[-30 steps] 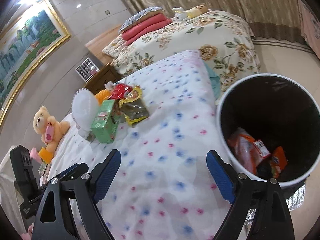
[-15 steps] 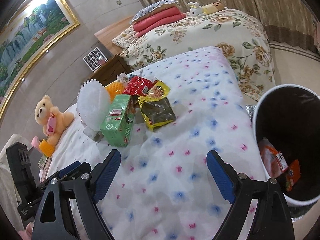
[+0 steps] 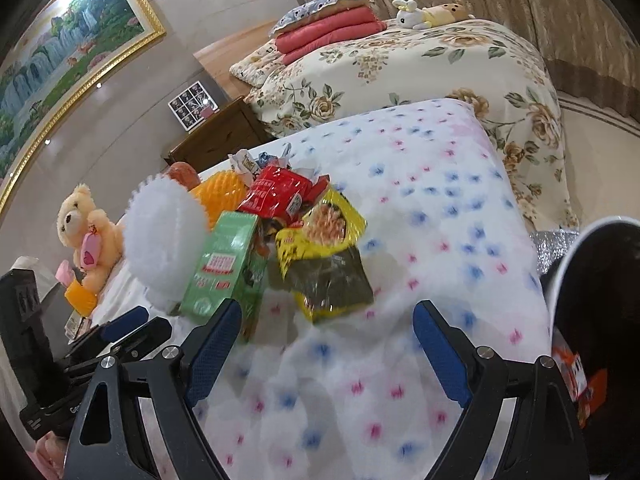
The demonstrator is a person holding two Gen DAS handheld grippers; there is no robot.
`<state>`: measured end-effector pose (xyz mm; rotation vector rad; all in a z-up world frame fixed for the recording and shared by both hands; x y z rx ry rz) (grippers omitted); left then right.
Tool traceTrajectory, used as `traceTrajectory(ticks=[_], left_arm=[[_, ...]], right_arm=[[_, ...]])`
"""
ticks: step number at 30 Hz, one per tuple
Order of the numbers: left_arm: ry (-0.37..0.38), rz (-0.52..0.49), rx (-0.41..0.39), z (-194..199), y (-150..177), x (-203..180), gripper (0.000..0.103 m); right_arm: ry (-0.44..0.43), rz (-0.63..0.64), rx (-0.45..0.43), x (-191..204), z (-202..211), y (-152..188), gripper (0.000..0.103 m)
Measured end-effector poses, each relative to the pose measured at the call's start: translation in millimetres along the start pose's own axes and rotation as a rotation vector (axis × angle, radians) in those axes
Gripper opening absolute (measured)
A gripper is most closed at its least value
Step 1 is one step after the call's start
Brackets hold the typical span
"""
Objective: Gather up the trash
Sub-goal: 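Grasp the white foam-wrapped item with the left tool while the right tool grasps the yellow snack bag, then carry the white item and yellow snack bag over the white bin with both tools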
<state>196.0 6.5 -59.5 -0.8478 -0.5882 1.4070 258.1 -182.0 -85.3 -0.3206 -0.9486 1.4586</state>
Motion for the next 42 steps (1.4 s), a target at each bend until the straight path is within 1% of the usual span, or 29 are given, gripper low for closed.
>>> traceTrajectory(ticks=[4,6,7,8,9,10,13,19,23,27,29,36,42], left_arm=[[-0.011,-0.009,0.002,-10,-6,0,0.072],[-0.007,-0.001,0.0,-12,-7,0,0.072],[0.001,0.002,-0.004,-13,-8,-1,0.069],[0.006,0.001,-0.01,-13,-9,-2,0.063],[0.015,-0.001,-0.01,-14,-9,-3,0.047],[0.032,-0.003,0.0,-16,-8,-5,0.041],[0.043,0.007,-0.008,-12,-6,-5,0.038],[0.042,0.088,-0.021,10,6,9,0.037],[0.021,0.139,-0.033,31,21,18,0.037],[0.01,0.181,-0.022,43,37,26,0.037],[0.008,0.189,-0.022,48,43,27,0.037],[-0.002,0.212,-0.069,76,47,33,0.037],[0.036,0.195,-0.087,94,48,22,0.037]], right_arm=[[0.007,0.005,0.005,0,-11,-5,0.089],[0.009,0.023,0.004,3,-15,-7,0.088],[0.012,0.033,0.004,5,-17,-7,0.08],[0.016,0.041,0.006,6,-18,-8,0.061],[0.021,0.049,0.017,7,-20,-6,0.049],[0.023,0.048,0.022,7,-21,-5,0.033],[0.011,0.032,0.002,6,-14,-4,0.028],[-0.008,0.008,-0.021,5,5,4,0.027],[-0.016,0.0,-0.024,7,17,14,0.027],[-0.019,-0.01,-0.028,7,29,22,0.027],[-0.019,-0.014,-0.031,6,34,24,0.027],[-0.012,-0.026,-0.053,2,54,31,0.027],[-0.013,-0.031,-0.067,1,67,37,0.027]])
Point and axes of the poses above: each gripper's, at about its wrist camera, not at the fingertips, and z roughly against the way its jaws point, x to its left, y to its underside, the point moved 4 cm from there along -z, roughly the way its jaws point, and after that the axes turned 9 degrees about -x, right-handed, at the moved point
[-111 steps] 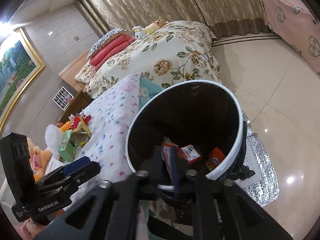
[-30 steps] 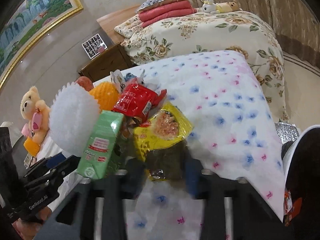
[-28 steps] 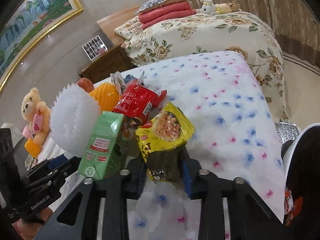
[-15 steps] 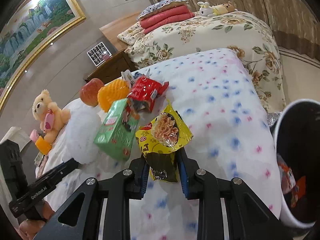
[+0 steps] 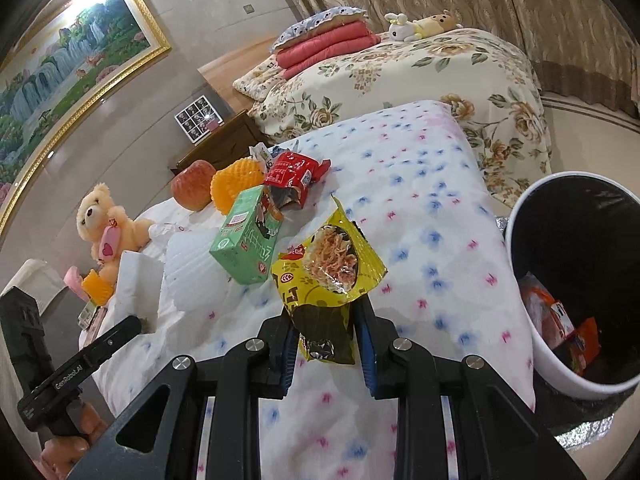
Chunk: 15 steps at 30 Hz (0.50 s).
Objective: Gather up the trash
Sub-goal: 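Carry the white item and yellow snack bag over the white bin with both tools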
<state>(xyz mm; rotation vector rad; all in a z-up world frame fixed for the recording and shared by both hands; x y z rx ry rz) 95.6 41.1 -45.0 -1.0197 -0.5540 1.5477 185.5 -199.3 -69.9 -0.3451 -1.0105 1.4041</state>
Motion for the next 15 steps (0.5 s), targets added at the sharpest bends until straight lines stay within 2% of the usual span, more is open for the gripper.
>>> traceTrajectory(ticks=[7,15], left_arm=[[0.076,-0.063,0.023,3,9,-36,0.037],[0.144,-0.126,0.068,-11,17,-77,0.037]], right_arm=[[0.014,-0.005,-0.012,-8,15,4,0.027],[0.05,-0.015,-0.036,-28,35,3,0.027]])
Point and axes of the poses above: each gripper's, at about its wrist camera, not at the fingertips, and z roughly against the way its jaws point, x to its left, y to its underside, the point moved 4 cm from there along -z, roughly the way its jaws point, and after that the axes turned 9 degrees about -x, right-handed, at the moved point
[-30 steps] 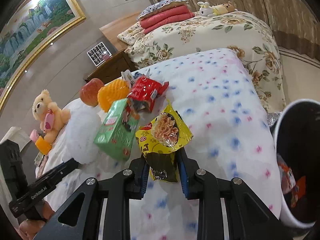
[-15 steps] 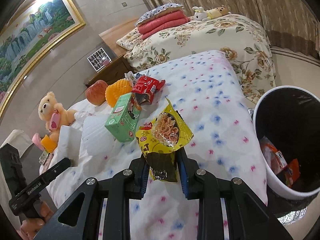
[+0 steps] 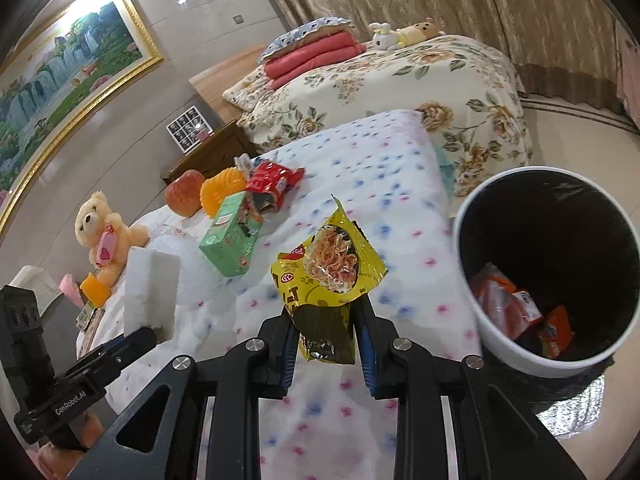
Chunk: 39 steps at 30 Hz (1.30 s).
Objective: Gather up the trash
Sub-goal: 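Carry the white item and yellow snack bag over the white bin with both tools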
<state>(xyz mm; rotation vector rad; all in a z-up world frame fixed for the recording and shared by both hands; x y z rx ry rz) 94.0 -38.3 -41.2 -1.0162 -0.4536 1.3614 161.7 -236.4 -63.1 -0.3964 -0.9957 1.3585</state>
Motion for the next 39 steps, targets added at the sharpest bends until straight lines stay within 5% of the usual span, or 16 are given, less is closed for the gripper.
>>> traceTrajectory(ticks=[39], left_arm=[[0.19,-0.187,0.106,-83,-9,-124,0.037]], right_arm=[[0.176,-0.136,-0.054,-115,43,-11,0.027]])
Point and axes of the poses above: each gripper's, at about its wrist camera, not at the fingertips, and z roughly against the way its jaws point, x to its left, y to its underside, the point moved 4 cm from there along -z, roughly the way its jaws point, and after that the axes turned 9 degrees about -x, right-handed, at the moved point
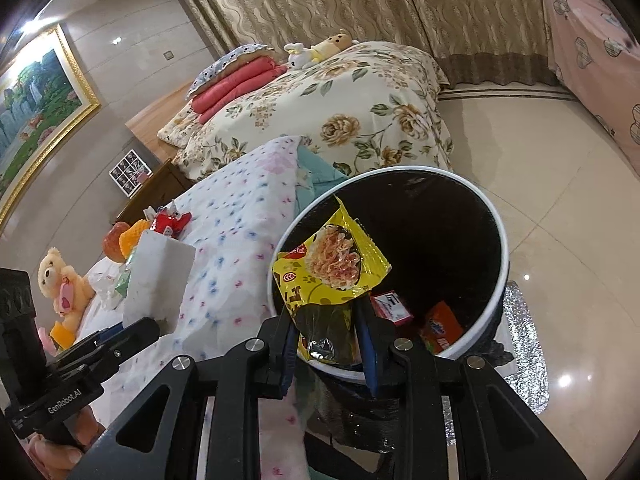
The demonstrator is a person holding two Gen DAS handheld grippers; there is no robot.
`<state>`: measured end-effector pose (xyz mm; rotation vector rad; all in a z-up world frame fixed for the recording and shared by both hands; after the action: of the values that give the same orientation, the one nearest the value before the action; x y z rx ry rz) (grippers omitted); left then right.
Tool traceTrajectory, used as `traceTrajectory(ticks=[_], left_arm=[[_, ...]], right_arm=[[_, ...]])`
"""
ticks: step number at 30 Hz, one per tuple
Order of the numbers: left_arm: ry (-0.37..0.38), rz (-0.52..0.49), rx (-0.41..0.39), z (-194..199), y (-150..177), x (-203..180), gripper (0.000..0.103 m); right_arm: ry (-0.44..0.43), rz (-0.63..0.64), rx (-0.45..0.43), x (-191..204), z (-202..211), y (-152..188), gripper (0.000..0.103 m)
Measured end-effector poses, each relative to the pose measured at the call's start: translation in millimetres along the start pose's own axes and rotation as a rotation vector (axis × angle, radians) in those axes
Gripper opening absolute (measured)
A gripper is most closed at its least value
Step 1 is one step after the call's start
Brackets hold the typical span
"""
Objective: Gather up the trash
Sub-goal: 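Carry the white item and yellow snack bag over the white bin with both tools, then open both tools to drop the items into the bin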
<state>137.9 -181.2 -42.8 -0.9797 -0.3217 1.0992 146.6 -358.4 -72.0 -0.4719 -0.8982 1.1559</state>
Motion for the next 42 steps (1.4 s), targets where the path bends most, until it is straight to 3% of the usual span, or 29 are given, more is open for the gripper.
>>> traceTrajectory(ticks=[26,42], left_arm=[[0.056,-0.074,0.049,-48,-16,-45,0.037],[0.072,-0.081,0.082,-66,-19,-52,0.039]], right_arm=[[0.042,-0.028,-0.004,-36,-6,-19,0.03],[0.056,-0.037,0.027,-48,-17,-24,0.03]])
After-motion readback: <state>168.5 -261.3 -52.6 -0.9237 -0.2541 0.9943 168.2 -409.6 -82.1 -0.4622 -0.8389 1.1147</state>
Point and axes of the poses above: each gripper's, at about its wrist camera, not at the fingertips, and z roughly against the way its jaws point, x to its left, y to its underside, the point moved 4 cm from there along -z, roughly the way its jaws point, and after that the axes turned 9 degrees about -x, right-handed, at the moved point
